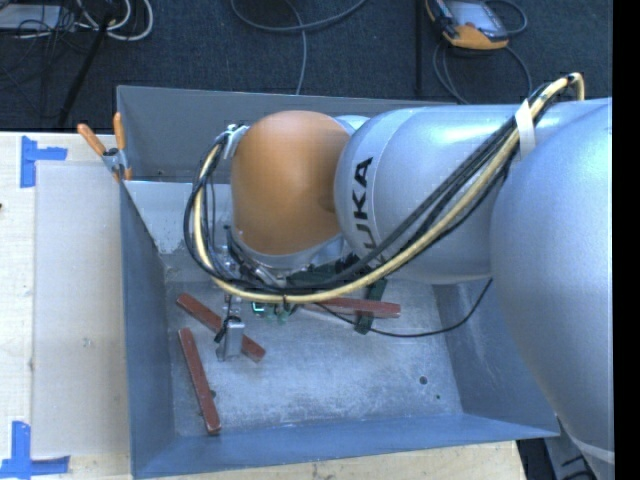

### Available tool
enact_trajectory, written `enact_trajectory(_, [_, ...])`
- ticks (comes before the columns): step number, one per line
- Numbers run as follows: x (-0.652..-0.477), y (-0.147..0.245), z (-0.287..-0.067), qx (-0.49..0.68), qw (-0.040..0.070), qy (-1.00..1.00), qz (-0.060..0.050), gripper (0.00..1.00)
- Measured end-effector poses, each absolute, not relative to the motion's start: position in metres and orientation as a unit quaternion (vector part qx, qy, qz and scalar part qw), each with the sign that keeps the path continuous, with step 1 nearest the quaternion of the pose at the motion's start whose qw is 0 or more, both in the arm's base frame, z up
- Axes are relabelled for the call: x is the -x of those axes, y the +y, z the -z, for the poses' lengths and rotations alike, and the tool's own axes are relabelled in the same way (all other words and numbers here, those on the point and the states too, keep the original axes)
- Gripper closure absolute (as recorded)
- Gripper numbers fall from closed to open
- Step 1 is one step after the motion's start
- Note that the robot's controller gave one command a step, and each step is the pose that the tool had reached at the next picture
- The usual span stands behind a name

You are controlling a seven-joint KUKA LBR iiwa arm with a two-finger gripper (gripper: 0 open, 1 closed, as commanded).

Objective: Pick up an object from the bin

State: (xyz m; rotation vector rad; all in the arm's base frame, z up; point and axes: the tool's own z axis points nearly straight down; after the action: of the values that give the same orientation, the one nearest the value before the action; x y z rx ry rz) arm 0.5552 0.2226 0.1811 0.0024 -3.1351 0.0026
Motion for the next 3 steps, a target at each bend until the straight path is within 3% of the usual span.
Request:
enact_trajectory(1, [-0.577, 0.188, -0.067, -0.189, 0.003, -0.982, 0.000, 0.00])
enact_trajectory(2, [-0.578, 0.188, -0.069, -0.186, 0.001, -0.982, 0.000, 1.00])
enact_trajectory(3, [-0.602, 0.187, -0.224, -0.192, -0.006, -0.981, 0.001, 1.00])
